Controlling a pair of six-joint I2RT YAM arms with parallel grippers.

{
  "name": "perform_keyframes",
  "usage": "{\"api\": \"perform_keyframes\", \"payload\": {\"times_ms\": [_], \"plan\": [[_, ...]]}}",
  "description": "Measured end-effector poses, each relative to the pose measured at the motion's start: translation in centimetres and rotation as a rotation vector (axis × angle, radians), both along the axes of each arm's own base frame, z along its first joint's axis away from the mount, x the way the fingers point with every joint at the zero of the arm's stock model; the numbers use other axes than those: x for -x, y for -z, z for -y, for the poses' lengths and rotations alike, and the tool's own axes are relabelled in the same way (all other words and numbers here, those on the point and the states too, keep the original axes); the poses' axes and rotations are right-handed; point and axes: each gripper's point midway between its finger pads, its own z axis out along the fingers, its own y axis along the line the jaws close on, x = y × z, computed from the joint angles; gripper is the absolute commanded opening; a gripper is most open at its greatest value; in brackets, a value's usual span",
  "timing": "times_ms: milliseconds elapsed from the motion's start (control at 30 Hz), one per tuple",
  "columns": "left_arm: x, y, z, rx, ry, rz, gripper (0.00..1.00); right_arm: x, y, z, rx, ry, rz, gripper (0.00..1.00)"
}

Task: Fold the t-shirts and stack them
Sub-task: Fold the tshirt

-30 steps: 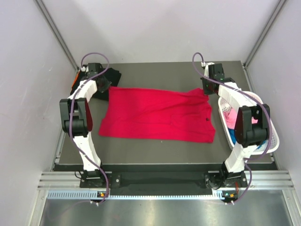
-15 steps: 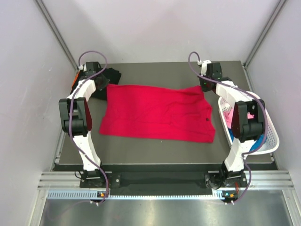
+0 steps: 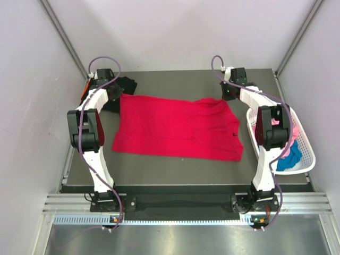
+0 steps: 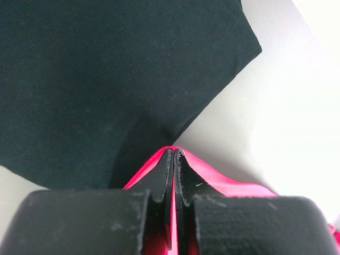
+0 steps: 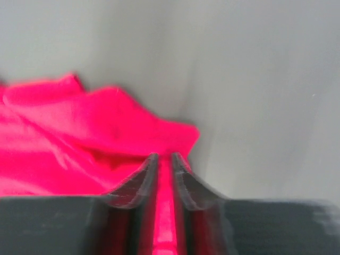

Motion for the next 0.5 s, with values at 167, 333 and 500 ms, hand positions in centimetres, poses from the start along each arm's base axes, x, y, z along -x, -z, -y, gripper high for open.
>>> {"api": "perform_keyframes", "payload": {"times_ms": [167,333,500], "plan": [[-0.1,0.8,0.0,0.002,0.001,-0.013,0.00,-3.2,-0.3,1.0,-0.131,0.176,-0.017,0.34],[-0.2,0.9,0.0,0.002,0.001,-0.011,0.00,-4.3,0.3,2.3,-0.245,0.359,-0.095,0.42],[-0.4,0.8,0.0,0.001,0.002,-0.002,0.00,-3.5,2.0,2.5,-0.295,0.469,-0.178,0.44]]}}
